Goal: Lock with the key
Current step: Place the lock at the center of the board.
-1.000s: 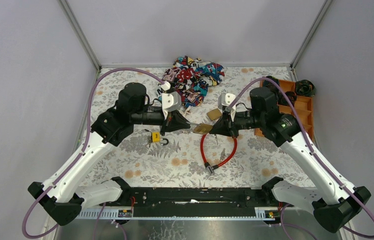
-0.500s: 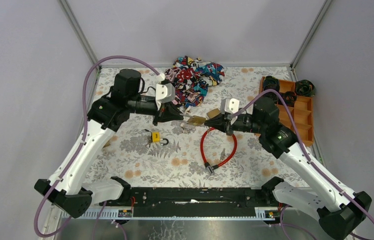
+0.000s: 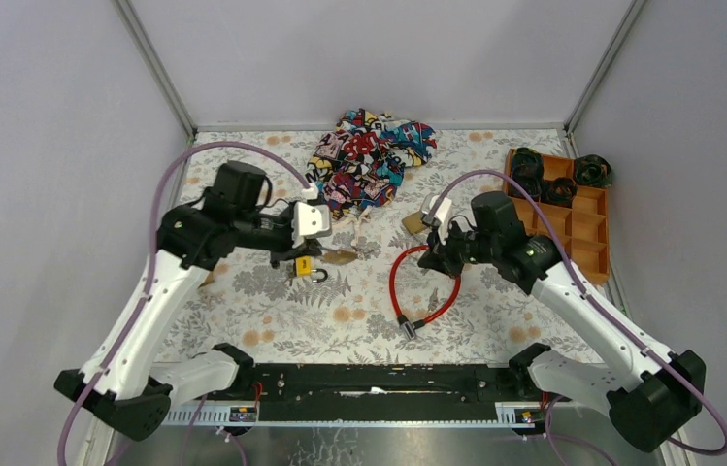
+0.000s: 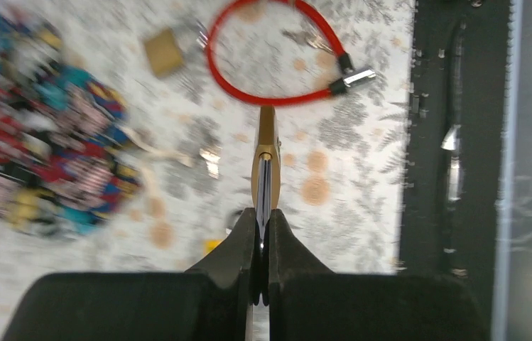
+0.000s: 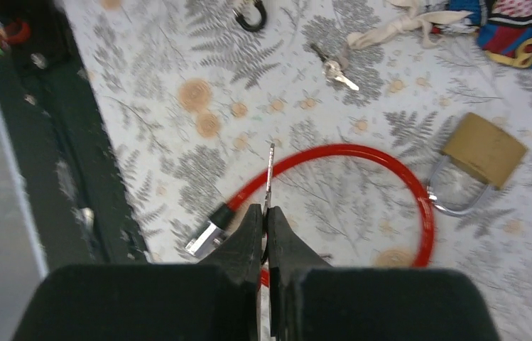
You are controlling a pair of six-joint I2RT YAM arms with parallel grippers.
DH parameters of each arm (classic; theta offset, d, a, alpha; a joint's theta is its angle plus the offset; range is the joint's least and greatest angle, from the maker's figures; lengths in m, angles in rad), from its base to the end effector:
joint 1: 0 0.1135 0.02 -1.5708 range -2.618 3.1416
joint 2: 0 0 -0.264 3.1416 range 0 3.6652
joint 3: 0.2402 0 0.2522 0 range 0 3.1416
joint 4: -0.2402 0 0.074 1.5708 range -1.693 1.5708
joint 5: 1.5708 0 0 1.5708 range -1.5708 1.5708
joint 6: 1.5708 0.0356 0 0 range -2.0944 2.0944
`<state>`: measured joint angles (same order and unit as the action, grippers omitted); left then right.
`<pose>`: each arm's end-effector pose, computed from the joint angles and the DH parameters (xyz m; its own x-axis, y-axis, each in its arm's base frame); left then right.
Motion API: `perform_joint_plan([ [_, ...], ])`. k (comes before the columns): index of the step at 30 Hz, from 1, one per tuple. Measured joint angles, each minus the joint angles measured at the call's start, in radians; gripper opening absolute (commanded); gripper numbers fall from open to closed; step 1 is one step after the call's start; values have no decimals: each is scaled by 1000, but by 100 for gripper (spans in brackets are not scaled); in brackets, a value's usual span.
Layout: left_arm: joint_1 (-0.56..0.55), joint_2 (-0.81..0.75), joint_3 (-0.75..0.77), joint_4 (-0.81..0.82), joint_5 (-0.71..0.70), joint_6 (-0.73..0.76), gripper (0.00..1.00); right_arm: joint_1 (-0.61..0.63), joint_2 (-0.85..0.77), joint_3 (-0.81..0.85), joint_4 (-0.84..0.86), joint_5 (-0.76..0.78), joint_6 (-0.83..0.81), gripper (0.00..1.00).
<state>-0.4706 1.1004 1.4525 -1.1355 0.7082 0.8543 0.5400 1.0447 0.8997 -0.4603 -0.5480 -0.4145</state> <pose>0.1510 -0.1028 0.4183 0.1564 0.5631 -0.8115 0.9703 0.0661 0.2328 0.1829 0.1312 0.3064 -0.1220 -0.4739 -0.8721 -0.9346 0.3507 -0.0598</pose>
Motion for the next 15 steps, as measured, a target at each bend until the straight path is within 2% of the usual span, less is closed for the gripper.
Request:
perform_joint_plan([
  [3, 0, 31, -149, 18, 10, -137, 0, 38, 31, -11, 86, -26, 156, 0],
  [8, 0, 180, -419, 50, 58, -323, 0, 223, 128, -111, 310, -48, 474, 0],
  [11, 0, 270, -457, 83, 83, -385, 0, 275, 216, -163, 441, -70, 654, 0],
  [15, 0, 429, -447, 138, 91, -398, 0, 275, 327, -211, 576, -84, 806, 0],
])
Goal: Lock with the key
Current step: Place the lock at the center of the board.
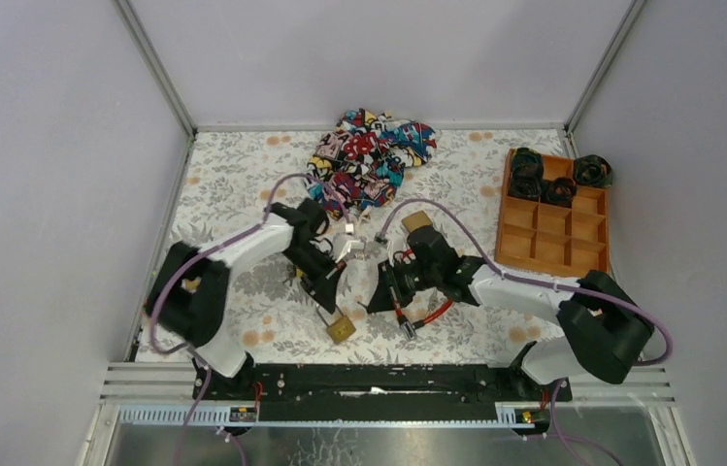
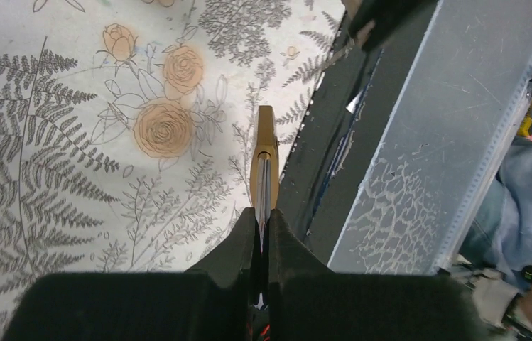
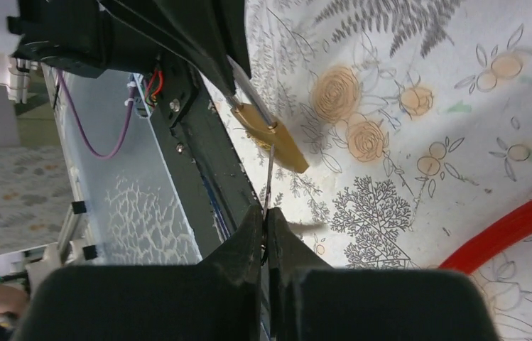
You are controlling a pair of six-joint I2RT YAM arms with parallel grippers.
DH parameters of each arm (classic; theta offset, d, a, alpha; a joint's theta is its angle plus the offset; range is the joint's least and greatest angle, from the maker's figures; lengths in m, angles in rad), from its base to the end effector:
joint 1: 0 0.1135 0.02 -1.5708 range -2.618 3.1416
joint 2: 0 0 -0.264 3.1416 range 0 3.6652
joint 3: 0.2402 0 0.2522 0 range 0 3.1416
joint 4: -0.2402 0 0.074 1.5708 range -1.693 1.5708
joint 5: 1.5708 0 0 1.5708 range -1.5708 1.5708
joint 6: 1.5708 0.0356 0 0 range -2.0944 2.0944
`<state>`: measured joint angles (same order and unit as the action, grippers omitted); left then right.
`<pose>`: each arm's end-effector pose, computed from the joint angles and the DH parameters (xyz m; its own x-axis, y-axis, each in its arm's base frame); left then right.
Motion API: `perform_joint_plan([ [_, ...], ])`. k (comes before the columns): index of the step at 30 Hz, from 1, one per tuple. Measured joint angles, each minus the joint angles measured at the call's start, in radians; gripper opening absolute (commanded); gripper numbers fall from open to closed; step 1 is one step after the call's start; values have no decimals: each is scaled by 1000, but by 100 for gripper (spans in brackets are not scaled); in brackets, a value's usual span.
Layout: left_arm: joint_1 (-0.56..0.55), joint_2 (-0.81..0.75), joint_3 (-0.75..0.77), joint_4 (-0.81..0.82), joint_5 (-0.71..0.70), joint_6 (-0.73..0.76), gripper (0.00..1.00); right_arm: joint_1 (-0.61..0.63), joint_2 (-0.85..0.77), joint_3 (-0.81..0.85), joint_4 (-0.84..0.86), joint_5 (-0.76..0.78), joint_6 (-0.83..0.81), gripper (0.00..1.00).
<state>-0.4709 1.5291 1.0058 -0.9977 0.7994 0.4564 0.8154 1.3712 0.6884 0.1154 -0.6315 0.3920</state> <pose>0.2166 -0.1389 0.2081 -0.6455 0.6734 -0.3603 0.7047 0.3434 -0.6208 0.1782 0.2198 0.2090 -0.6954 -0.2886 -0.6581 -0.7177 0.3259 0.6154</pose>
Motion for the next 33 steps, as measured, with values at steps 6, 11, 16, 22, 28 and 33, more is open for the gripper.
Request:
perform_joint_plan([
  [6, 7, 269, 71, -30, 42, -7, 30, 0, 190, -11, 72, -36, 104, 0],
  [11, 7, 284, 95, -14, -8, 0, 77, 0, 253, -2, 56, -37, 128, 4],
  [16, 18, 243, 107, 14, -111, 10, 99, 0, 311, 66, -11, 0, 121, 40],
  [22, 56, 93, 184, 24, -262, 130, 98, 0, 313, 184, -170, 92, 58, 98],
  [28, 346, -76, 171, 42, -490, 453, 98, 0, 188, 263, -317, 200, -19, 100],
  [33, 690, -32, 140, 54, -697, 645, 98, 0, 80, 286, -363, 238, -37, 99],
])
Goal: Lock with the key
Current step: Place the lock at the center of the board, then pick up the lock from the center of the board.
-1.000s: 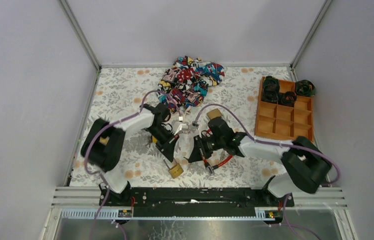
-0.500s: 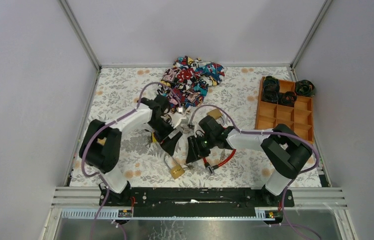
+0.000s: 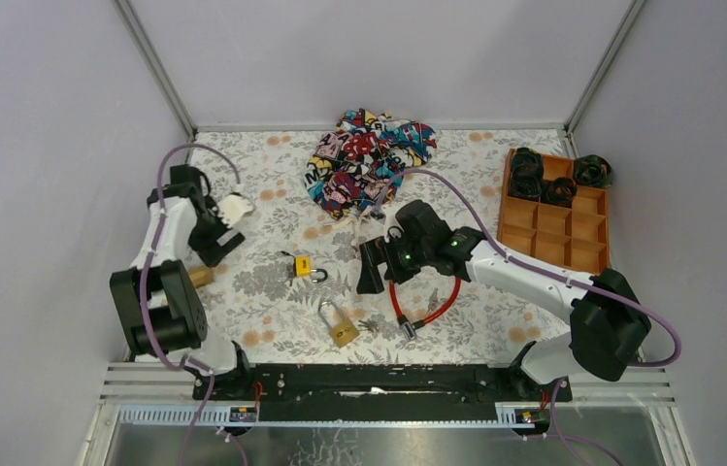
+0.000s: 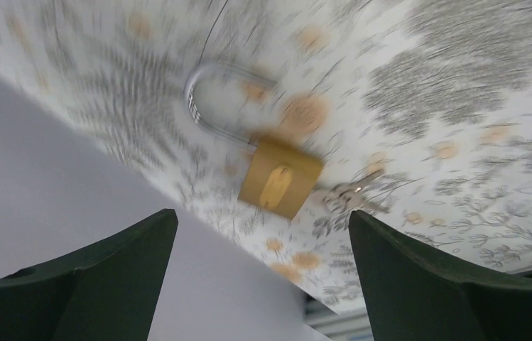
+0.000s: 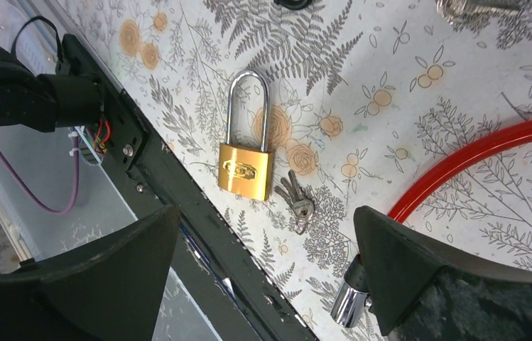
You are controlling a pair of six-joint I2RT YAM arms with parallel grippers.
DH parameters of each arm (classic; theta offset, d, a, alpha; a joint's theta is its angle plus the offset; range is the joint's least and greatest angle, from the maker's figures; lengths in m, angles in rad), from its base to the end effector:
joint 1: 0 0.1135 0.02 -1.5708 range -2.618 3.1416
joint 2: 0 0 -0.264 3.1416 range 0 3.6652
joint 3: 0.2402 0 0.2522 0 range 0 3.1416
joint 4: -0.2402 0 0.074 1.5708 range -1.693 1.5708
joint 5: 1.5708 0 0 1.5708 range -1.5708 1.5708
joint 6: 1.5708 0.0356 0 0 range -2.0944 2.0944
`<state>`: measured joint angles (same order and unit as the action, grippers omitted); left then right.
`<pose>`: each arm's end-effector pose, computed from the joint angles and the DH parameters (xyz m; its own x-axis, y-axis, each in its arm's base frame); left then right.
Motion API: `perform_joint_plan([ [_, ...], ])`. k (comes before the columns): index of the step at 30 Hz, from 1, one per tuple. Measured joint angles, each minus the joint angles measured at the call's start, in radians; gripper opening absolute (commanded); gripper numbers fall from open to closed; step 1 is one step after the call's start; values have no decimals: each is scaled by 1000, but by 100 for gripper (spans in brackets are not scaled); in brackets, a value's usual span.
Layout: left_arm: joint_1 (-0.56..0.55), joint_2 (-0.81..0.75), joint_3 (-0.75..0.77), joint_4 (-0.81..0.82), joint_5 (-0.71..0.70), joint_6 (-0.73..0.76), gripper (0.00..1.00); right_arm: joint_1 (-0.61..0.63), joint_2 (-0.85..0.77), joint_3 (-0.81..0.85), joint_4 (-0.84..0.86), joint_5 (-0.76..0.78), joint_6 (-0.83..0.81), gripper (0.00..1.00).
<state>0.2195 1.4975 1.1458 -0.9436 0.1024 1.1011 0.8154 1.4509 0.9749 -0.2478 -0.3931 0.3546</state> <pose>0.2751 0.0576 0.2434 -0.5940 0.7763 -0.2108 0.7517 0.6290 0.1980 0.2052 0.2377 0.2459 -0.7276 -0.3048 -0.6146 -0.6575 0.5653 0.4981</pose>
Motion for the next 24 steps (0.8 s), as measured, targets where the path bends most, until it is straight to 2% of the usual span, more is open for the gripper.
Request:
perform_joint_plan([
  [3, 113, 70, 17, 40, -75, -111, 98, 0, -9, 27, -27, 18, 7, 100],
  [8, 250, 66, 9, 214, -84, -566, 98, 2, -7, 58, -74, 45, 52, 100],
  [10, 276, 37, -37, 293, -113, -740, 98, 7, 2, 92, -107, 65, 64, 100],
  [14, 277, 60, -87, 350, -171, -971, 98, 25, 9, 158, -149, 108, 69, 100],
  [19, 279, 154, -106, 355, -205, -1138, 98, 35, 4, 167, -182, 149, 70, 100],
  [24, 279, 169, -158, 353, -196, -1199, 98, 35, -9, 166, -210, 173, 69, 100],
])
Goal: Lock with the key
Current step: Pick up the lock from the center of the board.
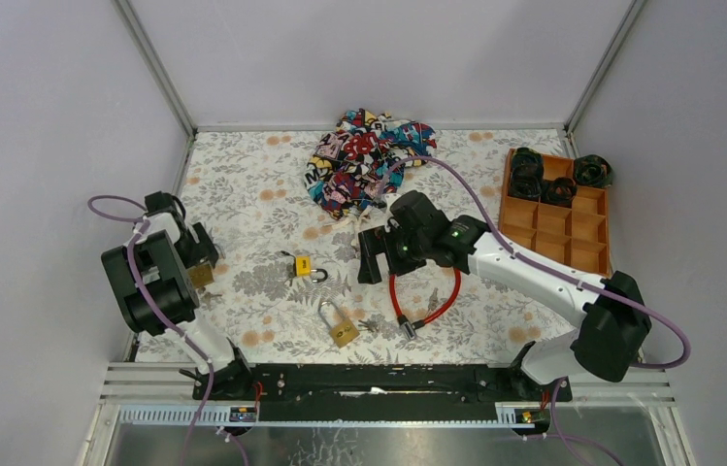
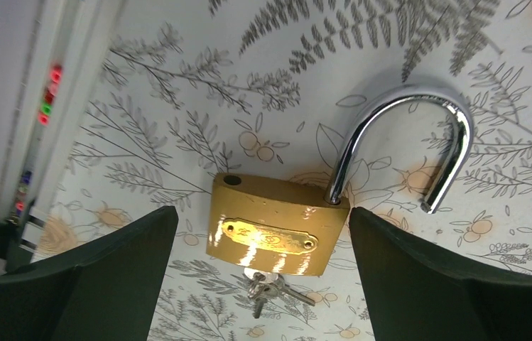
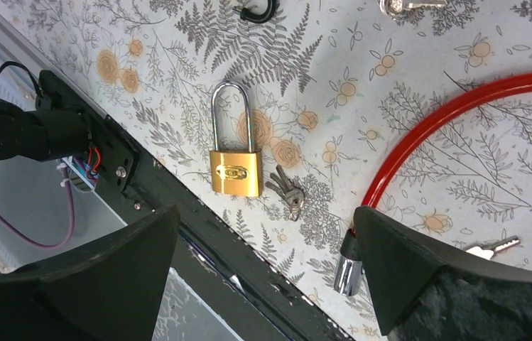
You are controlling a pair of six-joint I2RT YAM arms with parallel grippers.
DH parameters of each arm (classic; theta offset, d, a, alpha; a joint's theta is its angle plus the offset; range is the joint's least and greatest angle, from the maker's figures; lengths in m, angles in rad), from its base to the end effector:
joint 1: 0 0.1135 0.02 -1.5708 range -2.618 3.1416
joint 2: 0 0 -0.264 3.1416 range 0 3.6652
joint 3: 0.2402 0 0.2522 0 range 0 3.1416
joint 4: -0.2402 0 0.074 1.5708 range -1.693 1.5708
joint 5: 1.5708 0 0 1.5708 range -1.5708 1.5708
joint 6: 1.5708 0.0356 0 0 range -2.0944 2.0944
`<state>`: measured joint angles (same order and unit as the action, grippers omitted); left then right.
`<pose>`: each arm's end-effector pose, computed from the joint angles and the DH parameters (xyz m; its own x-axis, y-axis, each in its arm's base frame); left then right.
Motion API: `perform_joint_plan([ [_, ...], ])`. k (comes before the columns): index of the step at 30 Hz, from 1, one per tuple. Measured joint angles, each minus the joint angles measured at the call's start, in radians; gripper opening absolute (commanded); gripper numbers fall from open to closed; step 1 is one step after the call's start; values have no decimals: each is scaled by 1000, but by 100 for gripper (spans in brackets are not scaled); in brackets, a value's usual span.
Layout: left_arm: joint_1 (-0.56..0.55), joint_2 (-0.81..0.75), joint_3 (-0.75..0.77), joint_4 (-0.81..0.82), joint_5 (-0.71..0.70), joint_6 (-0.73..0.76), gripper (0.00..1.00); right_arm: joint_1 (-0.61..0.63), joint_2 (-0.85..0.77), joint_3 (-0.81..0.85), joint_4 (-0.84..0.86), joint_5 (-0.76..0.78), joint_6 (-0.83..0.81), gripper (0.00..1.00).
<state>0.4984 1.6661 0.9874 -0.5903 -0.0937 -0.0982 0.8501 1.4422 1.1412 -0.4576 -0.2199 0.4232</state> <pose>0.2672 0.1492 0.1647 -0.7856 -0.5386 -0.3046 -0.5802 0.8123 0.0598 0.2032 0.2432 0.2852 -0.7579 -0.2556 -0.6001 -0.5774 0.6910 0.4349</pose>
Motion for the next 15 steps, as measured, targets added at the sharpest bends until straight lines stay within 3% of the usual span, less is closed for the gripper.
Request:
perform_joint_plan([
  [8, 0, 25, 5, 9, 11, -2, 98, 0, -21, 0, -31, 28, -8, 100],
  [15, 0, 60, 45, -25, 42, 49, 86, 1, -21, 11, -59, 39, -32, 100],
])
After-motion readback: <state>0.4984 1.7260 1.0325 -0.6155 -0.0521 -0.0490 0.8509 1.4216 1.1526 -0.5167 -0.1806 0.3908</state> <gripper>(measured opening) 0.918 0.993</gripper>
